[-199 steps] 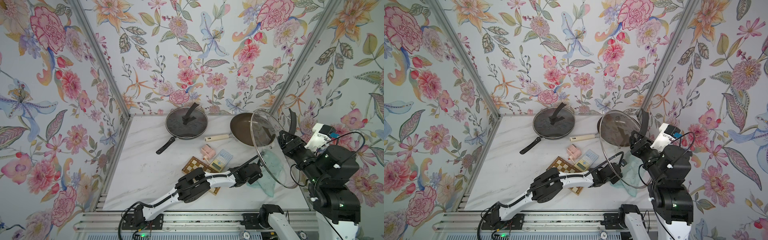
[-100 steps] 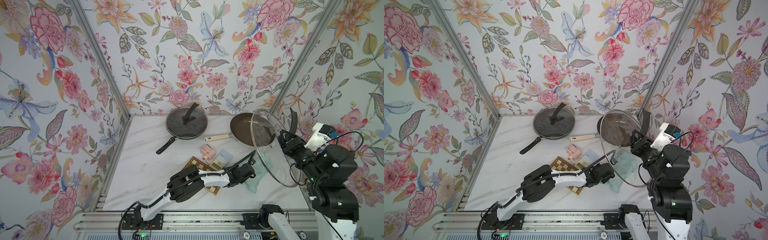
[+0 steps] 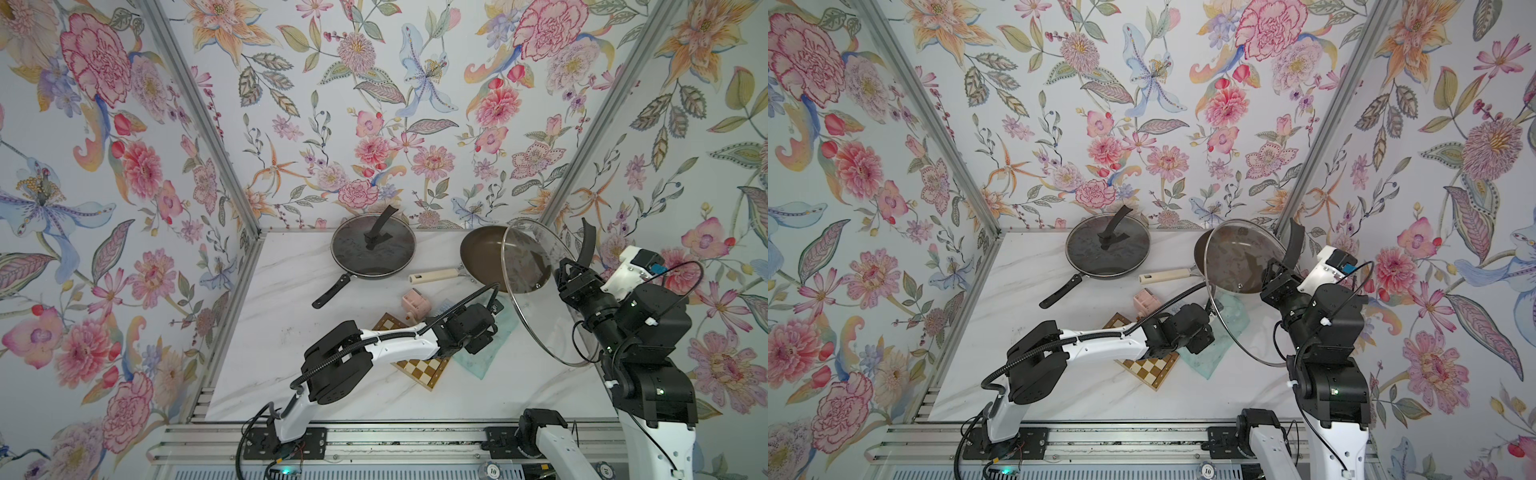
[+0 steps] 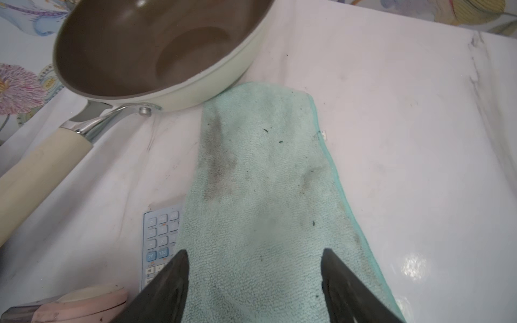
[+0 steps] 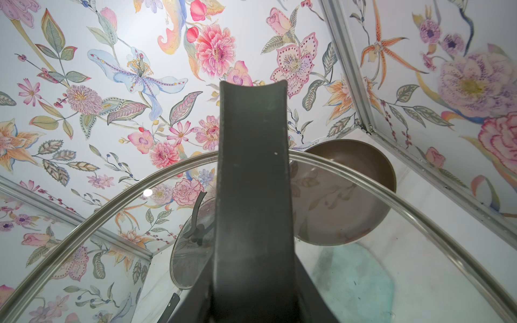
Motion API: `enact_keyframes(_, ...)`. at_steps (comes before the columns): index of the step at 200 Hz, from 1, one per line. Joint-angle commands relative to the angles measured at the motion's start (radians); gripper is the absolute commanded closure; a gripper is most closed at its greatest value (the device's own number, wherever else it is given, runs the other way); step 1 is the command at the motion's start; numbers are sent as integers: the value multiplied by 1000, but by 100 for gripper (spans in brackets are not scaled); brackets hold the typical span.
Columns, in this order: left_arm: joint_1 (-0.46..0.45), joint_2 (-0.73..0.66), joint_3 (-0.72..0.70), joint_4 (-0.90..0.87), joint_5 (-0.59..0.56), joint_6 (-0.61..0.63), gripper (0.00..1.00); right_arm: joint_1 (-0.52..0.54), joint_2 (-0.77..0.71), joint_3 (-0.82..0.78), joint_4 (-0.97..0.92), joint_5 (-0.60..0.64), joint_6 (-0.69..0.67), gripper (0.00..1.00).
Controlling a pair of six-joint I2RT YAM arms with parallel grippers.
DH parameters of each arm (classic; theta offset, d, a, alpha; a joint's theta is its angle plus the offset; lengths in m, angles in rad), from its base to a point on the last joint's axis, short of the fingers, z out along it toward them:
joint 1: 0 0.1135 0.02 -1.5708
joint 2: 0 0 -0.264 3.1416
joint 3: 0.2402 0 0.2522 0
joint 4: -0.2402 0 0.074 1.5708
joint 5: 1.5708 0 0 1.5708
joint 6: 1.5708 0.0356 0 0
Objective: Wipe the pot lid with a cloth
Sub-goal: Move the cleaning item to the center of the board, then pick up the cleaning item at the center of the board.
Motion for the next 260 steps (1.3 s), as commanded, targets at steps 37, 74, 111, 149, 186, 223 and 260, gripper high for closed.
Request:
enact_keyframes(37,84,178,181,11,194,80,1,0,-38,32,155,52,19,100)
enact_keyframes(74,85,308,329,-78,183,146,0,0,-39,41,121,81,18,100)
enact_keyframes(111,86,355,349,-171,139,261,1,0,-29,47,95,98,18,100)
enact_keyframes(149,101,332,259,-220,172,315,1,0,-11,49,92,104,19,100)
enact_keyframes(186,101,371,217,-311,308,327,5,1,17,61,92,119,6,100)
enact_keyframes(223,101,341,98,-242,447,237,25,0,37,71,92,139,-10,100)
enact_keyframes(260,101,328,98,-256,406,196,67,0,54,80,95,154,-32,100)
